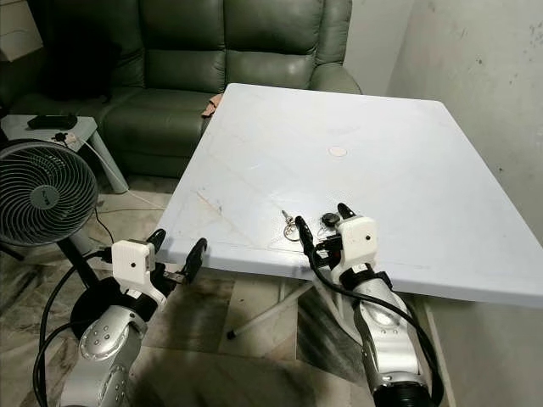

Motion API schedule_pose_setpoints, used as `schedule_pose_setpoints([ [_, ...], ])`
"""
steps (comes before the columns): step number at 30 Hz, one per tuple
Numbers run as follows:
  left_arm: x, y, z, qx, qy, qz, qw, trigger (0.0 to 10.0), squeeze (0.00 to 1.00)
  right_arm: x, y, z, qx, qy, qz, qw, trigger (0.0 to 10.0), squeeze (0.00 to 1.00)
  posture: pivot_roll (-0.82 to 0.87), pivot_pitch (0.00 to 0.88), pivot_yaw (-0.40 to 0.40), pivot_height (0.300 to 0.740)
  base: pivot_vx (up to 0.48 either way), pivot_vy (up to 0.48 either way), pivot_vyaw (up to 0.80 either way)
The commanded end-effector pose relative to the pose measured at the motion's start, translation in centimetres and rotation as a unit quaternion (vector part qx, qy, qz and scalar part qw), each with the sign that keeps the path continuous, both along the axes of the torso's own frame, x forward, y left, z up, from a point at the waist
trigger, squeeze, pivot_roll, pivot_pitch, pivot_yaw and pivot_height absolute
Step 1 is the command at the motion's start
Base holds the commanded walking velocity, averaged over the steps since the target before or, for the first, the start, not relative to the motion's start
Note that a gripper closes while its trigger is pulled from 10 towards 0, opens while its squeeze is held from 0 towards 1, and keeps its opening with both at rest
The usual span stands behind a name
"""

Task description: Hang keys on a hook

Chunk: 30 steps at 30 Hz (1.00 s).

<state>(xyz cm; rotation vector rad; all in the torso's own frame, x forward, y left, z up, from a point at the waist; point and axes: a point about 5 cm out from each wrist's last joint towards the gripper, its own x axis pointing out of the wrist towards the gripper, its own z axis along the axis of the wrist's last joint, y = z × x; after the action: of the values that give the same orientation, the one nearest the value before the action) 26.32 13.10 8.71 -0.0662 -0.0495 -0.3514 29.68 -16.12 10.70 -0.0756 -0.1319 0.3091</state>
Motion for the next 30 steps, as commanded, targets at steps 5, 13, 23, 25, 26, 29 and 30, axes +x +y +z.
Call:
schedule_pose_setpoints([
  [5,-1.2,-1.4,0.3,0.031,-0.02,-0.057,0.998,10.0,0.0,0.8,0.6,-0.2,0.002,0.026,-0.024,0.999,10.0,0.0,0.06,0.001,-0.021,0.74,0.0,0.0,0.0],
  [13,-2.5,-2.2,0.0,0.03,-0.009,-0.079,0.996,10.0,0.0,1.7,0.9,-0.2,-0.018,0.057,-0.047,0.997,10.0,0.0,0.06,0.053,-0.032,0.74,0.0,0.0,0.0],
  [23,-3.9,-2.9,0.1,0.031,-0.005,-0.096,0.995,10.0,0.0,3.8,1.5,0.4,-0.019,0.087,-0.1,0.991,10.0,0.0,0.09,0.112,-0.045,0.74,0.0,0.0,0.0],
  [25,-4.1,-2.9,0.2,0.031,-0.005,-0.098,0.995,10.0,0.0,4.3,2.0,0.6,-0.02,0.09,-0.102,0.99,10.0,0.0,0.09,0.12,-0.046,0.74,0.0,0.0,0.0],
  [26,-4.1,-2.9,0.2,0.031,-0.005,-0.098,0.995,10.0,0.0,4.3,2.0,0.6,-0.02,0.09,-0.102,0.99,10.0,0.0,0.09,0.12,-0.046,0.74,0.0,0.0,0.0],
  [29,-4.2,-3.1,0.4,0.03,-0.005,-0.101,0.994,10.0,0.0,4.7,2.3,0.8,-0.01,0.094,-0.102,0.99,10.0,0.0,0.09,0.125,-0.047,0.74,0.0,0.0,0.0],
  [30,-4.3,-3.2,0.5,0.03,-0.005,-0.104,0.994,10.0,0.0,4.9,2.6,0.8,-0.007,0.097,-0.103,0.99,10.0,0.0,0.1,0.13,-0.047,0.74,0.0,0.0,0.0],
])
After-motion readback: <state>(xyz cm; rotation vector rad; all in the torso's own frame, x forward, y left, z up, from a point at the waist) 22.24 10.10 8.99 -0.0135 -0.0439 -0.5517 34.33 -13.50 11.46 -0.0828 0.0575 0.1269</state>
